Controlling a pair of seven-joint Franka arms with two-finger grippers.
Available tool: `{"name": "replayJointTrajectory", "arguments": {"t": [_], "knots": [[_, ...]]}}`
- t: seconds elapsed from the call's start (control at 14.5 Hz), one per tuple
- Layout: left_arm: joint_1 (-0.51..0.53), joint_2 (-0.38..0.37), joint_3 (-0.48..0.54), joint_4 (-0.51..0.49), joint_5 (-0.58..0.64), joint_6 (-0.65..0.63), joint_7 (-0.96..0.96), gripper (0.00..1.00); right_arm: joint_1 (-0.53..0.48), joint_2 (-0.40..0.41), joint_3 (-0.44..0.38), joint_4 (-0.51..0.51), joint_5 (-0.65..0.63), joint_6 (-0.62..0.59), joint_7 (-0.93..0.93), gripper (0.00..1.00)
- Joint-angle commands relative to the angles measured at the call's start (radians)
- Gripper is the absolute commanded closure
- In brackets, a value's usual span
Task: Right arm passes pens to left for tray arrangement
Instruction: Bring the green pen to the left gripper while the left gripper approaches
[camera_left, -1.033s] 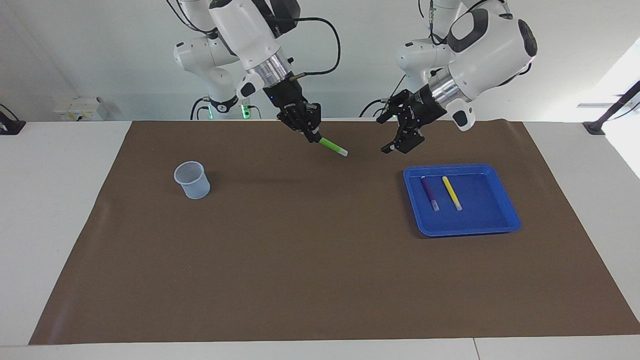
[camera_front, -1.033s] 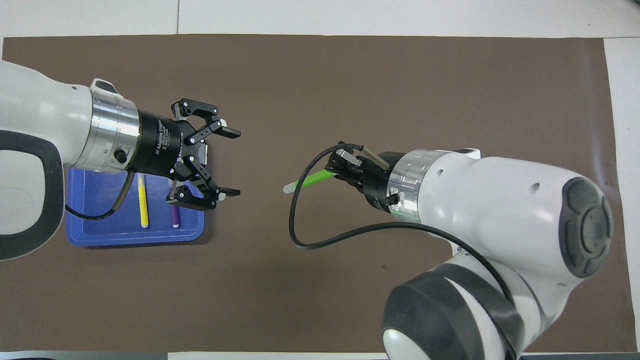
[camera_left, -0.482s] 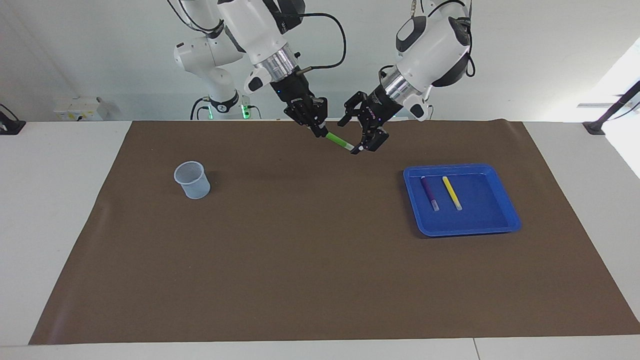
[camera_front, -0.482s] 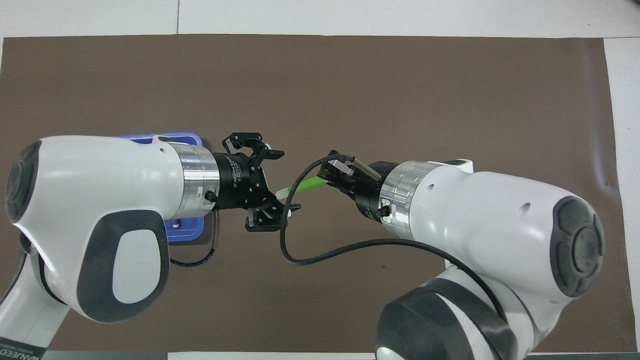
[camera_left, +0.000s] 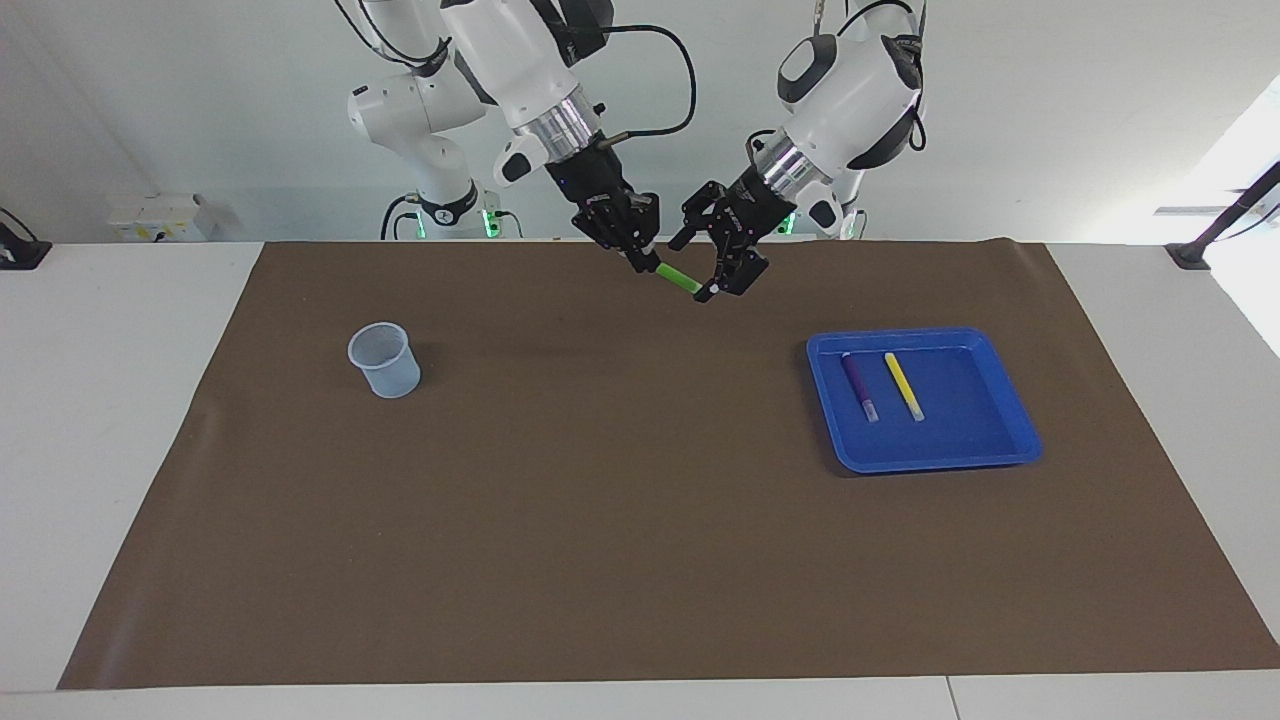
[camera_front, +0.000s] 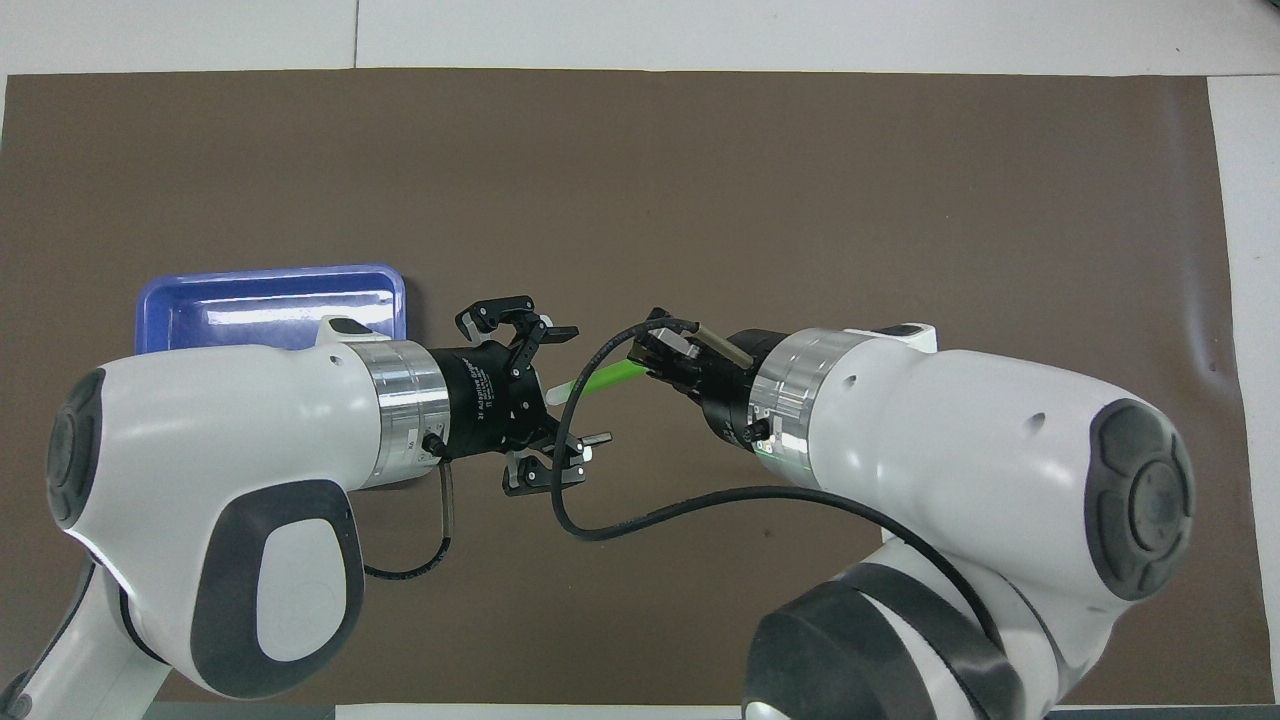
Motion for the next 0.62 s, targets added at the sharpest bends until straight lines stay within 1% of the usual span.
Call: {"name": "replayJointTrajectory", "arguments": {"t": [0.0,0.14,0.41,0.55], "knots": [[-0.019,-0.033,0.012,-0.038,-0.029,0.026,0.022,0.02,0.000,-0.027,-0.001,-0.037,0.022,0.027,-0.011,1.00],[-0.031,-0.038,0.012,-0.050,-0.041,0.069,0.021,0.04,0.000,-0.027,-0.001,-0.039,0.022,0.027,-0.011,1.00],[-0.046,-0.023,0.012,-0.065,-0.061,0.164,0.021,0.05,-0.001,-0.027,-0.001,-0.039,0.022,0.027,-0.012,1.00],[-0.059,-0.023,0.011,-0.075,-0.099,0.172,0.079,0.05,-0.001,-0.027,-0.001,-0.037,0.022,0.029,-0.012,1.00]]}}
